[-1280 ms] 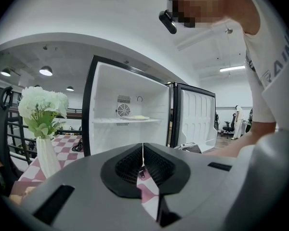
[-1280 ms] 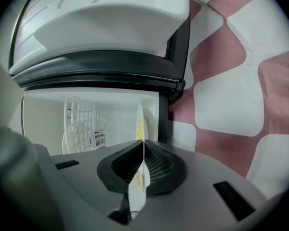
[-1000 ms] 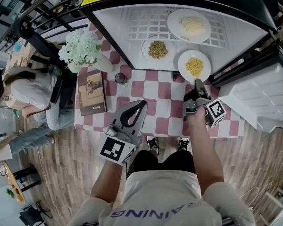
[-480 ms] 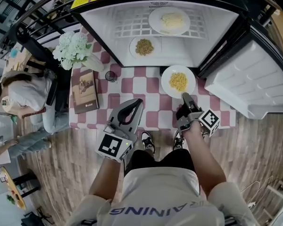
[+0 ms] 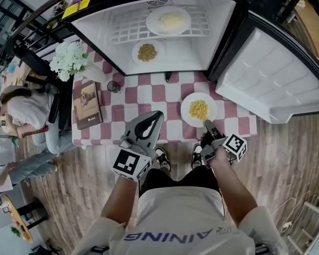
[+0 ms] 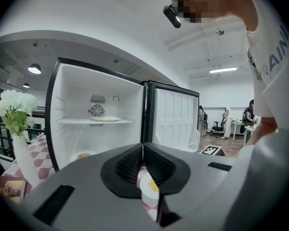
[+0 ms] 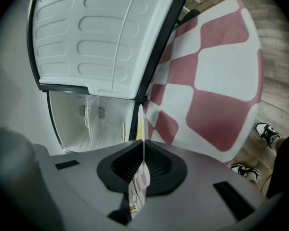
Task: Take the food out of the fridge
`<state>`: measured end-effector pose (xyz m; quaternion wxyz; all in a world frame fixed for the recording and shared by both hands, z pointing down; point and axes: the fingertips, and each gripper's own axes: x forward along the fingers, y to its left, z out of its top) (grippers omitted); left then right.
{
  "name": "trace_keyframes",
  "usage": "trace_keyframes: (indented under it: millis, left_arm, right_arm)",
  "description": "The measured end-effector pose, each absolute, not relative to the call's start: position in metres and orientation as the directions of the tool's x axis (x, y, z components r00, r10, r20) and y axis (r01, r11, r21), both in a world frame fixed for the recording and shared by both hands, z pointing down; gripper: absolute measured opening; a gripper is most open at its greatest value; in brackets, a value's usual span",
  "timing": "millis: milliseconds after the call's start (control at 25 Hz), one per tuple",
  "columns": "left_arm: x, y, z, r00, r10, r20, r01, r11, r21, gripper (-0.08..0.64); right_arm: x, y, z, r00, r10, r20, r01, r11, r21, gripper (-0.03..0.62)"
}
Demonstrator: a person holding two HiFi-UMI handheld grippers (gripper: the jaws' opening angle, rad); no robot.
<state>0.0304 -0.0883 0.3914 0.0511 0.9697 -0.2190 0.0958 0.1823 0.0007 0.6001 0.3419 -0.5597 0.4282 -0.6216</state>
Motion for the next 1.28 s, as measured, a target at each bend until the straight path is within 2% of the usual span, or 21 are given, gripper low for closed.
trace_keyframes:
  millis: [360,480,640,760,880,1080,1280]
  left_arm:
    - [0.061,-0.073,0.394,0.905,-0.371,0.207,-0.39,-0.919,0.059,0.014]
    - [0.064,-0.073,0.394,0.907,-0.368,0.208,-0.386,-0.921,0.058,0.014]
    - [0.063,-0.073,0.396,0.905,-0.37,0.211,-0.39,-0.919,0.063,0.014]
    - [0.062,-0.073,0.398,0.906,-0.367,0.21,-0.389,-0.919,0.071,0.014]
    - [0.058,-0.076,0.397,0.903,-0.378,0.205,-0.4,-0.913,0.078,0.014]
    - [0.052,-0.079,0.4,0.896,-0.393,0.209,-0.417,-0.905,0.086,0.014]
    - [0.043,-0.081,0.404,0.885,-0.406,0.227,-0.433,-0.897,0.088,0.014]
  right_arm:
    - [0.21,0.028,0.627,-0.12,-0.88,0.46,-0.058,-0.456,-0.888,0.028]
    - [0.216,0.033,0.633,-0.107,-0.866,0.489,-0.094,-0.48,-0.872,0.028]
    - [0.219,0.031,0.634,-0.104,-0.842,0.53,-0.246,-0.495,-0.834,0.036]
    - [0.218,0.025,0.631,-0.134,-0.849,0.511,-0.357,-0.439,-0.824,0.18]
    - [0.211,0.025,0.633,-0.182,-0.83,0.527,-0.465,-0.399,-0.79,0.242]
    - [0.201,0.028,0.631,-0.247,-0.747,0.618,-0.732,-0.274,-0.624,0.267]
    - [0.194,0.032,0.634,-0.288,-0.663,0.692,-0.859,-0.14,-0.492,0.282]
